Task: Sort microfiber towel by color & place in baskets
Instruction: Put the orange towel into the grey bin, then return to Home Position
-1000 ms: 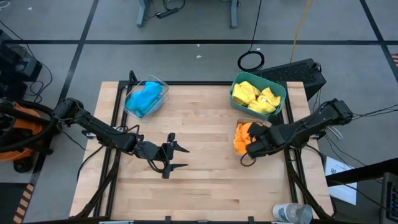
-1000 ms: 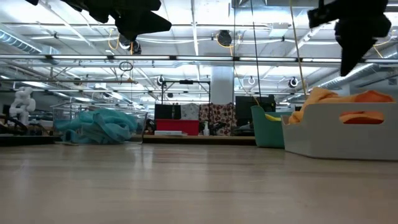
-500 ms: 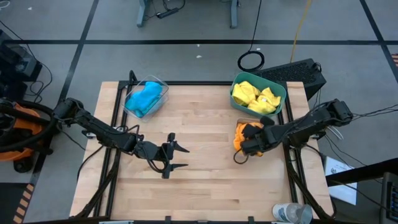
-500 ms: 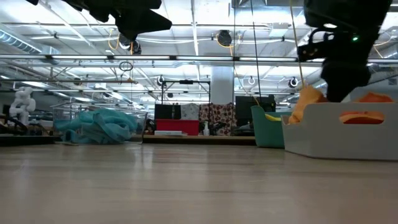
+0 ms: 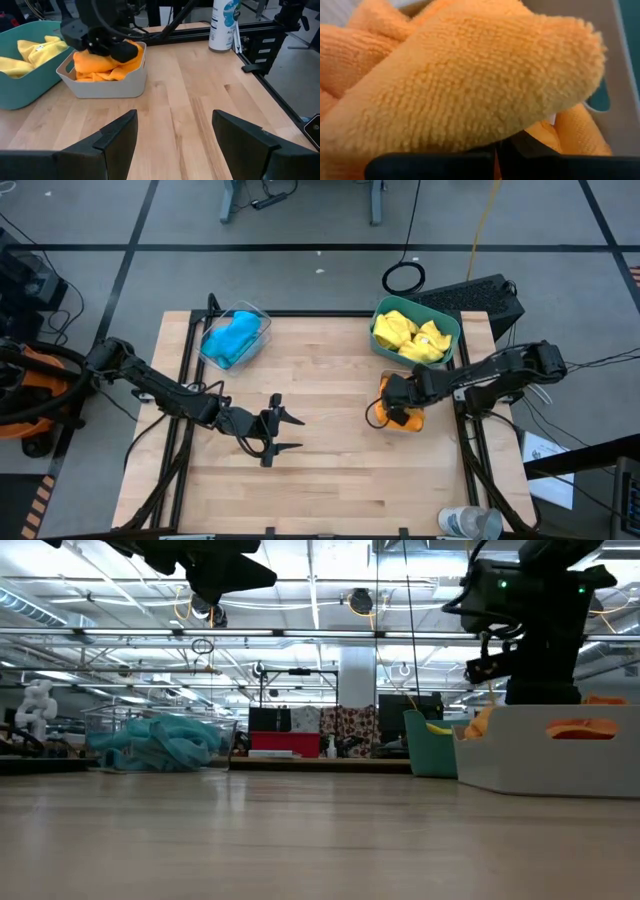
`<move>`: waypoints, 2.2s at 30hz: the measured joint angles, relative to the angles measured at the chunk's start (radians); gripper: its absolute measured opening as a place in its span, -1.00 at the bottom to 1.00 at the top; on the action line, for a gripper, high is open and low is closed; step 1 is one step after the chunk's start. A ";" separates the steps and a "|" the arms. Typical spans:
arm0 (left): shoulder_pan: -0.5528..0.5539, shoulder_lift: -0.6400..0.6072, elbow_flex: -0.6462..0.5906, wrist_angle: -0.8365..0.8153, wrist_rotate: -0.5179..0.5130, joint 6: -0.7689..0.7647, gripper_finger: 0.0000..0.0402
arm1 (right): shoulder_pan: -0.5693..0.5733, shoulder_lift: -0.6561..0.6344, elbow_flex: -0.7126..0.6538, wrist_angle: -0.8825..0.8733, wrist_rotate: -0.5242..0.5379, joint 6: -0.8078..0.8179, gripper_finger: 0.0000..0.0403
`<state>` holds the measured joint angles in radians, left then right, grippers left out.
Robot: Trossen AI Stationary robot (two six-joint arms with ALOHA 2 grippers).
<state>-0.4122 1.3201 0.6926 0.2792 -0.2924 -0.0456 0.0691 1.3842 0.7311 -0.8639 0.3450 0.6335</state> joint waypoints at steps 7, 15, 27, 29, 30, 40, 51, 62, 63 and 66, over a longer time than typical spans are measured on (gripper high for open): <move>0.014 0.000 0.000 0.002 0.000 0.000 0.31 | 0.001 -0.018 0.019 -0.061 -0.031 -0.031 -1.00; 0.020 0.000 0.000 -0.001 0.000 -0.004 0.31 | 0.068 -0.125 0.113 -0.279 -0.054 -0.017 -1.00; 0.019 0.000 0.000 0.010 0.000 -0.028 0.31 | 0.052 -0.244 0.082 0.044 0.093 -0.221 -1.00; 0.019 0.000 0.000 0.012 0.000 -0.029 0.31 | 0.021 -0.207 0.061 0.048 0.075 -0.223 -1.00; 0.018 0.000 0.000 0.012 0.000 -0.033 0.31 | 0.008 -0.187 0.047 0.040 0.059 -0.210 -1.00; 0.016 0.000 0.000 0.012 -0.002 -0.088 0.31 | -0.070 -0.033 -0.041 0.147 0.022 -0.212 -1.00; 0.016 0.000 0.000 0.038 -0.010 -0.043 0.31 | -0.014 -0.233 0.092 0.113 0.075 -0.321 -1.00; 0.048 -0.011 -0.001 0.093 -0.097 0.157 0.28 | 0.031 -0.503 -0.085 0.766 -0.074 -0.757 -1.00; 0.058 -0.015 -0.001 0.095 -0.097 0.165 0.25 | 0.031 -0.512 -0.102 0.798 -0.085 -0.781 -1.00; 0.087 -0.041 -0.025 0.105 -0.067 0.207 0.09 | 0.029 -0.527 -0.157 0.858 -0.082 -0.818 -1.00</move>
<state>-0.3248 1.2787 0.6672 0.3844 -0.3595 0.1609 0.0982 0.8569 0.5743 -0.0058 0.2630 -0.1845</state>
